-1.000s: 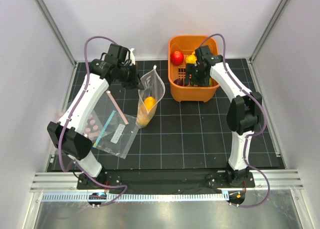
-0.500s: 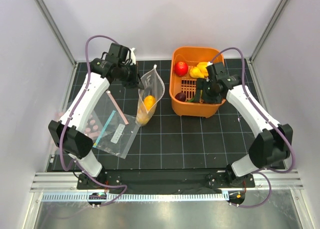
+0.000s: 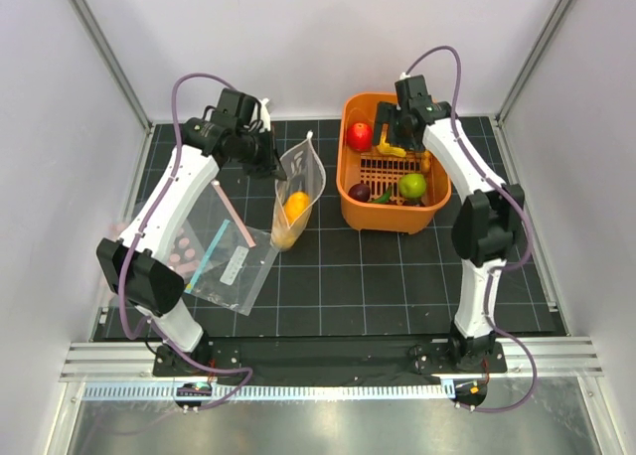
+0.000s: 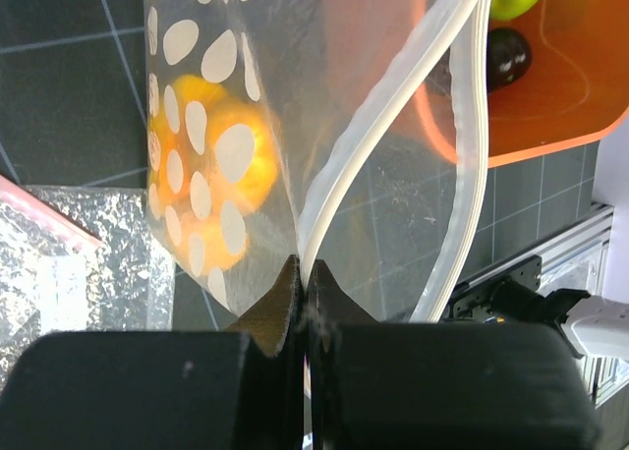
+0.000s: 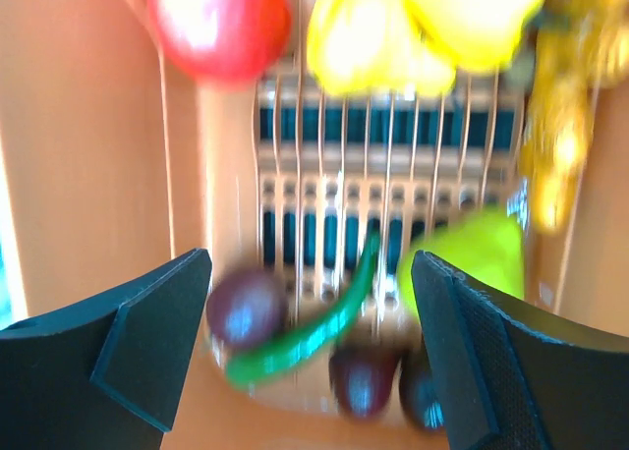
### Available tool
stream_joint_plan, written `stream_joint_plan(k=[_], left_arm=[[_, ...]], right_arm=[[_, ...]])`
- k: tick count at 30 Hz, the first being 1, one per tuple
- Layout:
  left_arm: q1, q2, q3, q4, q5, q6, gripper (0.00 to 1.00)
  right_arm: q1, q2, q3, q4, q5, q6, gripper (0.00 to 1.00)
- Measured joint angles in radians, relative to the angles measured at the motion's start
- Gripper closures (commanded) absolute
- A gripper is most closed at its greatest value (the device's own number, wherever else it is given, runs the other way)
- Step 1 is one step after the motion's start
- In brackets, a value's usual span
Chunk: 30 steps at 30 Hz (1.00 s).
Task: Place the food in the zip-top bag and seal the zipper
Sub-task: Adjust the bin at the center of the board, then adjust the fake fruit in the bin.
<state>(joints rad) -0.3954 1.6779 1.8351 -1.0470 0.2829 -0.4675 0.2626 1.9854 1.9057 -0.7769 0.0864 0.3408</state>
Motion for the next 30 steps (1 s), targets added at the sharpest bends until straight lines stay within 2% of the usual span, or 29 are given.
stream_joint_plan(k=[4,16,24,30], left_arm=[[0.0,-0.006,-0.045,0.003,0.005,-0.003,1.0],[0.0,-0.028,-0.063,0.003,0.006,-0.003,1.0],[0.0,-0.028,-0.063,0.003,0.005,-0.003,1.0],[0.0,-0.028,-0.063,0.003,0.0,-0.003,1.0]], right_arm=[[-0.023,0.142,0.152,0.011,0.007,-0.008,0.08],[-0.058,0.377,0.291,0.103,0.007,-0.03,0.04],[-0.058,0.419,0.301,0.129,0.003,-0.107,0.12],[-0.057,0.421,0.301,0.132,0.003,-0.158,0.21]])
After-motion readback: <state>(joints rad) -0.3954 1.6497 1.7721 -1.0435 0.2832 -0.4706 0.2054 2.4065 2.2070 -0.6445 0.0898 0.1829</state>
